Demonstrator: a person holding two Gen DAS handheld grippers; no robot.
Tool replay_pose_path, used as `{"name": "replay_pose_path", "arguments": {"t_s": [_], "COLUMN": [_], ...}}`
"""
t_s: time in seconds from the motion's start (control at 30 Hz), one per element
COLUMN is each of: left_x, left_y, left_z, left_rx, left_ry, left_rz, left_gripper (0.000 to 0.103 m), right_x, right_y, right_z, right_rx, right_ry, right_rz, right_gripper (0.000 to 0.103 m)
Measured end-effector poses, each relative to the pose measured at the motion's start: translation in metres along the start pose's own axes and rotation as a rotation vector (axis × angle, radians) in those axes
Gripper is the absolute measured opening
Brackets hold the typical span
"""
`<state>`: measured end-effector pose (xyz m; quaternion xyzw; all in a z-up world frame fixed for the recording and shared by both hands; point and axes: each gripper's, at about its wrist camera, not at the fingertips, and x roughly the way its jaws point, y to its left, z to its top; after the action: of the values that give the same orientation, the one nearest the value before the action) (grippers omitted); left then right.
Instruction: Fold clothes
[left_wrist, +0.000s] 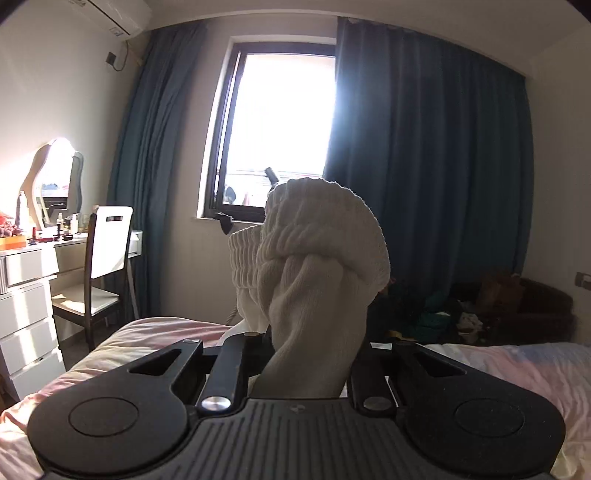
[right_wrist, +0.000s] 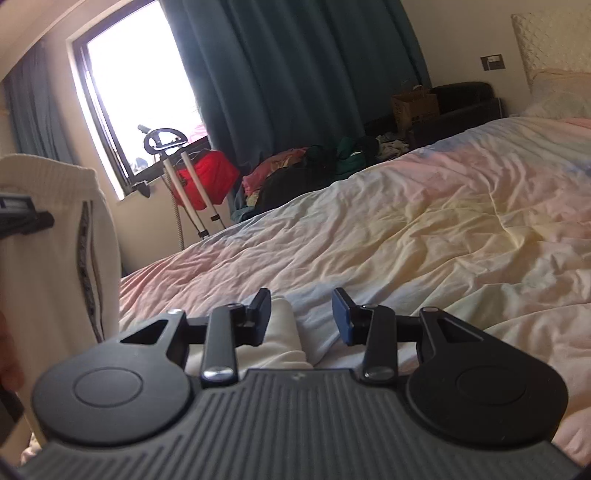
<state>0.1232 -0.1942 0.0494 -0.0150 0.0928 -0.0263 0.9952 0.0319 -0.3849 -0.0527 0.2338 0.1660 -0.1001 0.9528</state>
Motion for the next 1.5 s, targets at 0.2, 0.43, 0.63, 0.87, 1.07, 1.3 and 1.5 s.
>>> {"name": "replay_pose_path", "arguments": {"t_s": [0.2, 0.43, 0.63, 0.87, 1.07, 1.3, 1.5], "left_x": [0.023, 0.042, 0.036, -0.026, -0.059, -0.076, -0.061], "left_y": [-0.086, -0.075, 0.001, 0.067, 0.114, 0.141, 0.149], "left_z": [-0.117, -0.161, -0.144, -0.12, -0.115, -0.123, -0.136], "left_rx": [0.295, 0.508, 0.482, 0.449, 0.247, 0.091, 0.112], "left_ry": [0.169, 0.238, 0.304, 0.395, 0.404, 0.44, 0.448], "left_rz": [-0.145, -0.273, -0.356, -0.356, -0.231, -0.135, -0.116], "left_gripper": [0.018, 0.043, 0.09, 0.091, 0.091, 0.092, 0.092], "right_x": [0.014, 0.033, 0.031, 0.023, 0.029, 0.046, 0.072], "right_y": [-0.032, -0.034, -0.013, 0.002, 0.003, -0.005, -0.013], "right_z": [0.01, 0.002, 0.003, -0.007, -0.03, -0.045, -0.048], "right_rx": [0.136, 0.178, 0.115, 0.152, 0.268, 0.382, 0.474], "right_ry": [-0.031, 0.016, -0.018, 0.007, 0.118, 0.195, 0.174], "right_rz": [0.018, 0.084, 0.188, 0.286, 0.247, 0.263, 0.238], "right_gripper": [0.041, 0.041, 0.044, 0.087, 0.089, 0.089, 0.088]}}
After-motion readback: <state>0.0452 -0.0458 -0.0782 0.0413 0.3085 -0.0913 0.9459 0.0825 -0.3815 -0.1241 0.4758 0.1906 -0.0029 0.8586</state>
